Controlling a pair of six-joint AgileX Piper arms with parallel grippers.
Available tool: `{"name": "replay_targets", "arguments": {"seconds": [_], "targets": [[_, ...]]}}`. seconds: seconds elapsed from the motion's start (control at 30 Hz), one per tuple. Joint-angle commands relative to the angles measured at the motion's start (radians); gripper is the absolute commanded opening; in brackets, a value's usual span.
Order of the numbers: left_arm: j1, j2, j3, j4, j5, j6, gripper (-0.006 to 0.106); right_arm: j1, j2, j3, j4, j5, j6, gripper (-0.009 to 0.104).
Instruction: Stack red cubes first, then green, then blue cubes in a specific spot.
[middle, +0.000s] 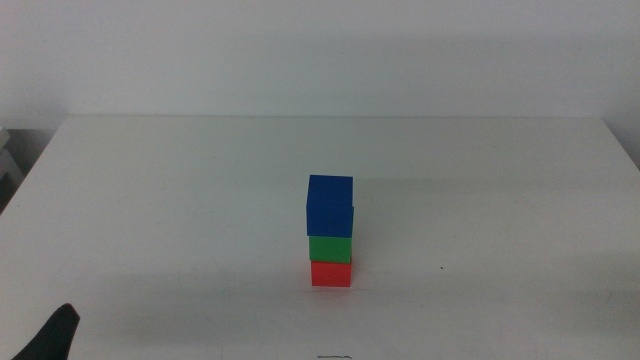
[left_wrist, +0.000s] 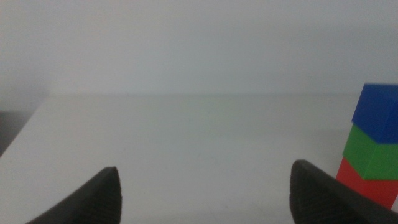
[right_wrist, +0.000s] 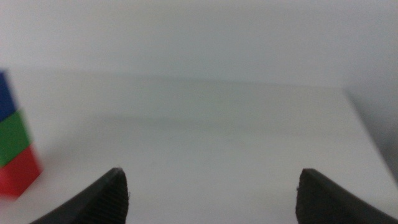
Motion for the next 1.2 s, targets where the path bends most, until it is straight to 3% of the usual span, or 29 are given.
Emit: {"name": "replay_targets", "arguments": {"seconds": [0.0, 0.13, 0.67, 1.17], "targets": [[0.0, -0.028, -0.002, -0.001, -0.058, -0.001, 0.091, -0.071, -0.068, 0.009, 0.033, -0.081, -0.01, 0.081], [0.0, -0.034, -0.001, -0.001, -0.071, -0.001, 0.091, -0.131, -0.16, 0.07, 0.026, -0.083, -0.01, 0.081], [0.0, -0.034, -0.002, 0.0, -0.06, -0.001, 0.091, -0.132, -0.159, 0.137, -0.004, -0.066, -0.01, 0.081], [0.214, -0.038, -0.002, 0.0, -0.06, -0.001, 0.091, -0.132, -0.159, 0.137, -0.004, -0.066, -0.01, 0.081]]}}
